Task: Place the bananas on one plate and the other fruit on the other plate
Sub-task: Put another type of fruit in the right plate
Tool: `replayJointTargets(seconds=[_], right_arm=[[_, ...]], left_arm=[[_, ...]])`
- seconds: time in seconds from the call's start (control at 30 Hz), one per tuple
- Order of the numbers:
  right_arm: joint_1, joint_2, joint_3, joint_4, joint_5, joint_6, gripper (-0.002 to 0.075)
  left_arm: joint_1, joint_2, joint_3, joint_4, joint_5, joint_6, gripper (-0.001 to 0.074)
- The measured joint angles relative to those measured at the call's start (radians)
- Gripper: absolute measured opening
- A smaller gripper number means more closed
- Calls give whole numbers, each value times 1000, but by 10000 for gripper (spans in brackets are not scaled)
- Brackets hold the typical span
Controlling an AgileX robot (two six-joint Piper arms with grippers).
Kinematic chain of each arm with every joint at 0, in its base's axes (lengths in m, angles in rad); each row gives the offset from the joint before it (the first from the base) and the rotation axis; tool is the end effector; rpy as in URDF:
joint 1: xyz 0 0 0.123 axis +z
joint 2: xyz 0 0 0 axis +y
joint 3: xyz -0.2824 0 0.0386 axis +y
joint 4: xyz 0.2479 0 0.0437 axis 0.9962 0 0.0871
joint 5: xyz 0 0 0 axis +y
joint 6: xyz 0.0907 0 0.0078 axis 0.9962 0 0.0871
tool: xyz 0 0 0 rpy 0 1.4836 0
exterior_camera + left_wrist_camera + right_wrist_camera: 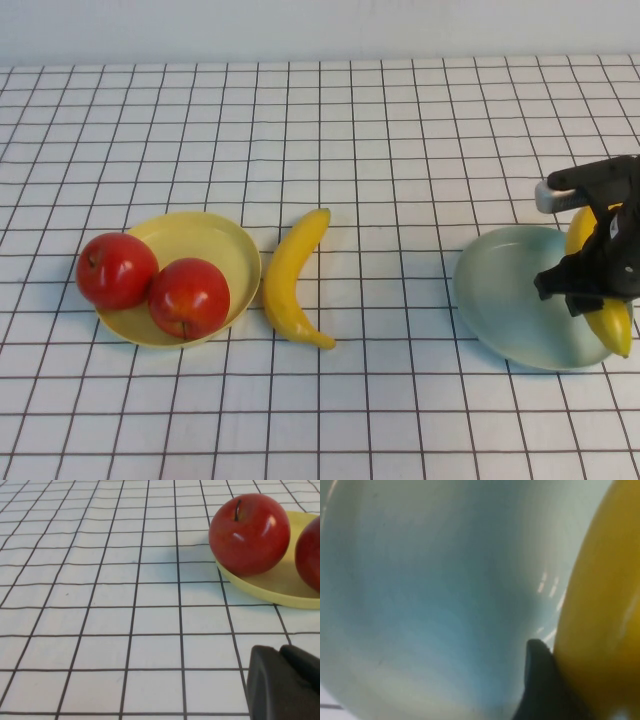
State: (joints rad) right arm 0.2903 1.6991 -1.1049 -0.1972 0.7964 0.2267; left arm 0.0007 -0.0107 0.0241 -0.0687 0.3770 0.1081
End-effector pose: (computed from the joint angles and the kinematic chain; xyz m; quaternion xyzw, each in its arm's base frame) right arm 0.3187 0.0819 0.2088 -0.0902 0.9839 -0.0424 0.1484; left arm 0.0525 -0.0023 0.1717 0.0250 0.8051 0.0031 0.5926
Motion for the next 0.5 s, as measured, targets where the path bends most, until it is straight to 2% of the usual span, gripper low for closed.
replayJointTargets(seconds=[0.33,0.5], right_arm=[[0,53,0,43,-61,-43,319],[0,55,0,49,-61,-43,363]], left_arm=[[0,0,0,0,0,0,0],[0,0,0,0,0,0,0]])
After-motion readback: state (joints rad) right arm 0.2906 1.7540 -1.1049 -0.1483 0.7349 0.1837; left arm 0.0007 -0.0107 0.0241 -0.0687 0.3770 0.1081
